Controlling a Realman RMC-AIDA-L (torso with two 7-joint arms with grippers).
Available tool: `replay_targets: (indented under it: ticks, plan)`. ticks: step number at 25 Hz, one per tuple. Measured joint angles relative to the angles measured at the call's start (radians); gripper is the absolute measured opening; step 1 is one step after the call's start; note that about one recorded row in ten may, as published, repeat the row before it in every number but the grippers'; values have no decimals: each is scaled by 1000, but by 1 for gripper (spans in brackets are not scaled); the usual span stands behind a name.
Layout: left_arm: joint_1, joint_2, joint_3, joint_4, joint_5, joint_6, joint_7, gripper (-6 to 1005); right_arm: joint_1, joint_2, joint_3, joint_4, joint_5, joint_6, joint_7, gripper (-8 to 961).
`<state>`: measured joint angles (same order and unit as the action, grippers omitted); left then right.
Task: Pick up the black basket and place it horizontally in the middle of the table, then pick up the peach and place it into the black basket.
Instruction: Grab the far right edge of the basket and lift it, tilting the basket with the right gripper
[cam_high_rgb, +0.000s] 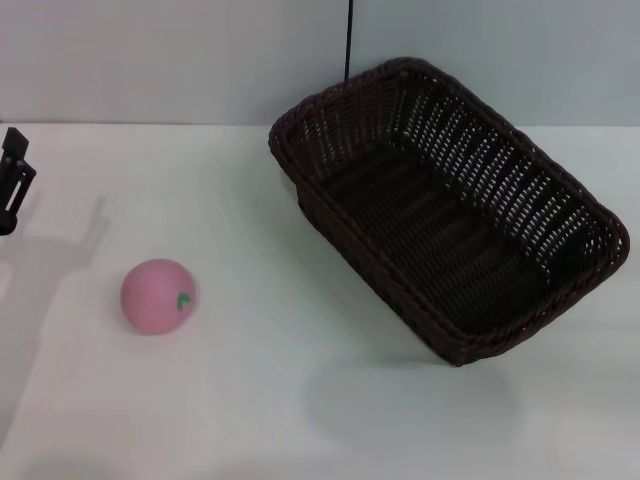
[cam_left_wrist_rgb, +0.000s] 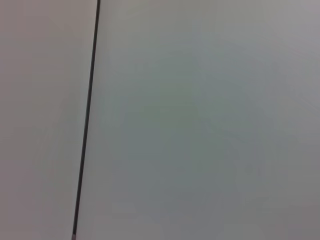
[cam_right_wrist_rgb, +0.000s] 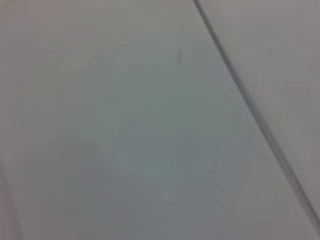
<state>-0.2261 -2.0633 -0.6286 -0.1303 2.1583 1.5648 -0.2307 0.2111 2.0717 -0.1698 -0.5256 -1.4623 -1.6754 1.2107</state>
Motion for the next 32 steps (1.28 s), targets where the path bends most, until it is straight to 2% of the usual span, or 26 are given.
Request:
replay_targets:
  ticks: [3,5,7,9,11,13,15,17,19,21,24,26,28,32]
  plan:
    - [-5,0,1,1,0,-3,1,801,5,-2,-1,-312,-169,-14,353,553]
    - [-7,0,1,1,0,-3,1,800,32,-11,-18,-555,-317,-39,605,553]
    - [-10,0,1,1,0,-1,0,798,65,-29,-51,-713,-443,-73,780,552]
    - [-10,0,3,-2,0,2,0,797,120,-60,-98,-850,-590,-131,942,550]
    - [-8,-1,9,-7,0,4,0,796,196,-93,-130,-917,-724,-200,1045,548]
    - [-5,-2,17,-11,0,6,0,795,297,-134,-150,-916,-856,-292,1111,546]
    - [4,-3,22,-12,0,14,-1,794,381,-162,-165,-856,-965,-341,1145,544]
    - [11,-4,23,-12,0,21,-2,792,441,-178,-191,-788,-1044,-340,1158,542]
    - [23,-4,27,-12,0,30,-2,791,477,-182,-233,-725,-1085,-310,1162,540]
    - [33,-4,31,-13,0,34,-2,790,491,-182,-278,-675,-1090,-264,1168,538]
    - [48,-4,36,-14,0,38,-2,788,504,-175,-379,-556,-1087,-125,1177,535]
    - [55,-5,38,-15,0,43,-2,787,508,-172,-403,-524,-1087,-88,1174,533]
    - [59,-5,38,-15,0,50,-2,786,513,-156,-434,-488,-1086,-25,1159,531]
    - [55,-5,39,-15,0,55,-4,784,521,-109,-470,-455,-1086,86,1117,527]
